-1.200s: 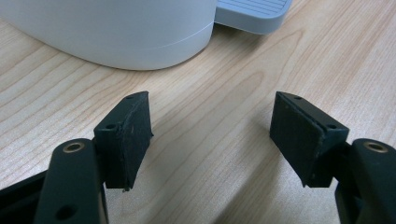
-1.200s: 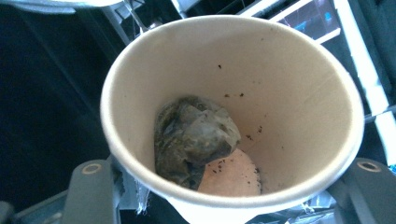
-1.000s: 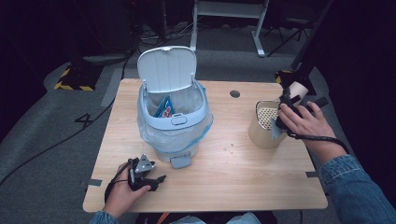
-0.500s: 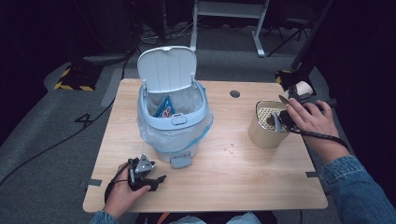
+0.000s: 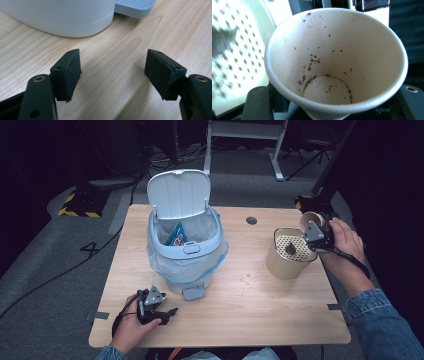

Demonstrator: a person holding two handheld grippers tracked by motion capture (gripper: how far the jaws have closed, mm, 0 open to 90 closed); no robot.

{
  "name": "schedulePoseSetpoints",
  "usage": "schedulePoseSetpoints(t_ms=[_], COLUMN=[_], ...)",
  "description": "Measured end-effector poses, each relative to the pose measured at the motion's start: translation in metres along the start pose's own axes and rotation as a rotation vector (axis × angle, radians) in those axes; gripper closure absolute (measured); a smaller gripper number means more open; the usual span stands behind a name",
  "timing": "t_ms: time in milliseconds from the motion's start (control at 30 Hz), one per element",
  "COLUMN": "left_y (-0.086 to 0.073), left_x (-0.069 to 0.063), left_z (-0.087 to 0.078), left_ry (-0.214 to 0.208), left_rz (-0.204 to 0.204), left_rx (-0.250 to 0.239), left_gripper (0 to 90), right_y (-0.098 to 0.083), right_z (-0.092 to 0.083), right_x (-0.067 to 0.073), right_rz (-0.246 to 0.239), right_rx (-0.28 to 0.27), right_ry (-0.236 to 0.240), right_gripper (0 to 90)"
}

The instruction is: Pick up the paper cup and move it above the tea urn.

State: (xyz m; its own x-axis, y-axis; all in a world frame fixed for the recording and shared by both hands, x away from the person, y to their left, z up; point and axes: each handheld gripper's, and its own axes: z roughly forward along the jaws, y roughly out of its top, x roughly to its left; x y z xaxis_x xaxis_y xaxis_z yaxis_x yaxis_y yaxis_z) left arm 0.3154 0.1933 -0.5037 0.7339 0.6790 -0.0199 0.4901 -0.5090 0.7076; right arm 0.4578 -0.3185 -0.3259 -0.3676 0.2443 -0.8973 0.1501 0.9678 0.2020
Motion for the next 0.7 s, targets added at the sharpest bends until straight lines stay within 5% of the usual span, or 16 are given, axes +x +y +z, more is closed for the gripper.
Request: schedulePoseSetpoints(t_ms=[267, 567, 700], left_y=[0.0, 0.0, 0.0], left_x=[0.0, 0.0, 0.0], left_z=[0.0, 0.0, 0.0], left_ry=[0.0, 0.0, 0.0], left_rz=[0.0, 0.001, 0.001], left_rx=[0.0, 0.0, 0.001], left_gripper=[29.7, 29.7, 29.7], right_y=[-0.007, -0.016, -0.02], right_z=[-0.002, -0.001, -0.001], right_x=[-0.001, -0.003, -0.005], right_rz=[0.468, 0.842, 0.926], right_rx=[-0.059, -0.134, -0.199], right_ry=[0.121, 0.269, 0.343], right_gripper=[31.8, 31.8, 31.8])
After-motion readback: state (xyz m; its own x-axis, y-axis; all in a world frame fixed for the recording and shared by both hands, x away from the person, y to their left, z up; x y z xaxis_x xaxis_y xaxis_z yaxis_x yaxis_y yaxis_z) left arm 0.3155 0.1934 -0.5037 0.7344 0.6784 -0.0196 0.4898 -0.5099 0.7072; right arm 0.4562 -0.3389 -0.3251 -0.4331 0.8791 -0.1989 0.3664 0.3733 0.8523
